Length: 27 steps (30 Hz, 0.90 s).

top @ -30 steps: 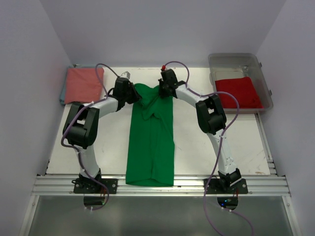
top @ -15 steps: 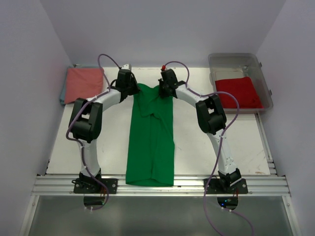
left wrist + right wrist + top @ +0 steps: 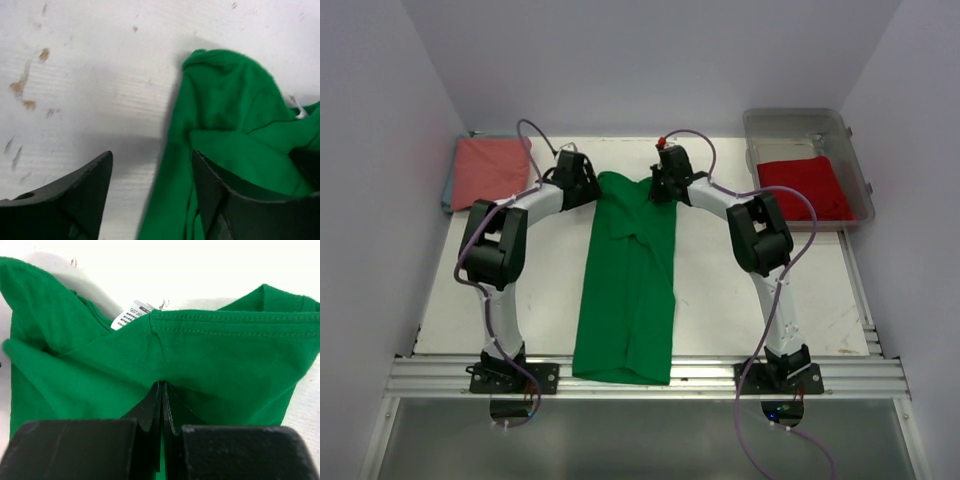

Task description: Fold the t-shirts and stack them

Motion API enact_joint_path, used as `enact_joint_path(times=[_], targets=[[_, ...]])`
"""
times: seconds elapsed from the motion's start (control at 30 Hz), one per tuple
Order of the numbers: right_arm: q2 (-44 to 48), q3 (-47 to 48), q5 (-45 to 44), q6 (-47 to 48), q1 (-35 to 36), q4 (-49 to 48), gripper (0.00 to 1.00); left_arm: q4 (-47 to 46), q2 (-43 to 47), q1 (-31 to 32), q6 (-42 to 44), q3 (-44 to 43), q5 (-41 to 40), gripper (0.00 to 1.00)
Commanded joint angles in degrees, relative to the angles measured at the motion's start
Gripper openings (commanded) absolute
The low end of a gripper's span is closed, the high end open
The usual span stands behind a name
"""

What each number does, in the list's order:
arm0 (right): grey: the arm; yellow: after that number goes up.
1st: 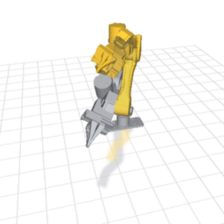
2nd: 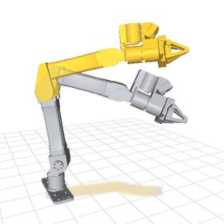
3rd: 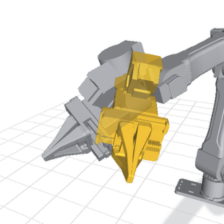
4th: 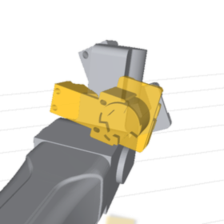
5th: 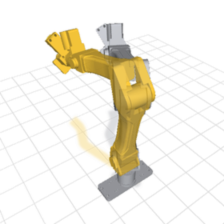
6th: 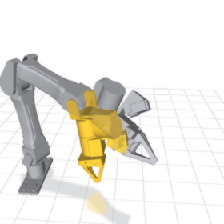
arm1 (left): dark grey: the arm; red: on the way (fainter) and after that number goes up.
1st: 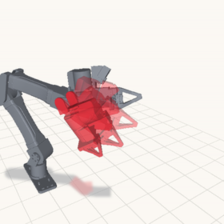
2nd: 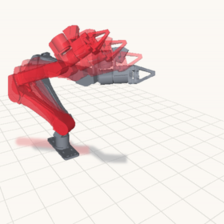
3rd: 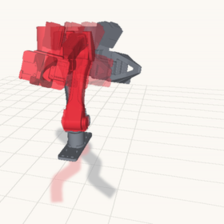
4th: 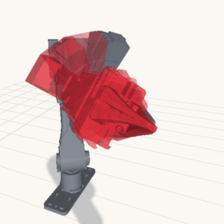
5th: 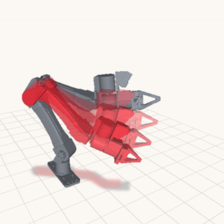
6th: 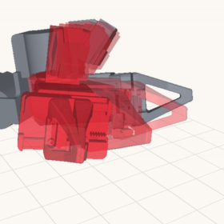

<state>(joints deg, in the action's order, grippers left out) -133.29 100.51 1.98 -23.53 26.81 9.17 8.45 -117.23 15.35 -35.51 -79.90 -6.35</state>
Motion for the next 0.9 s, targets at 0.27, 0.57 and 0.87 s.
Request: enact_joint_path(times=[0.27, 0.57, 0.87], targets=[[5.32, -2.08, 10.76, 2.09, -0.97, -2.14, 0.72, -9.57, 18.17, -0.59, 1.05, 9.14, 0.09, 0.84], [12.09, -6.81, 4.62, 0.59, -0.97, -2.57, 0.71, -23.03, 15.82, -0.59, 4.83, 13.37, 18.62, 0.65], [17.28, -12.54, -1.77, -0.55, -0.97, -3.03, 0.0, -31.13, 3.07, -0.59, 2.11, 9.59, 31.47, 0.0]])
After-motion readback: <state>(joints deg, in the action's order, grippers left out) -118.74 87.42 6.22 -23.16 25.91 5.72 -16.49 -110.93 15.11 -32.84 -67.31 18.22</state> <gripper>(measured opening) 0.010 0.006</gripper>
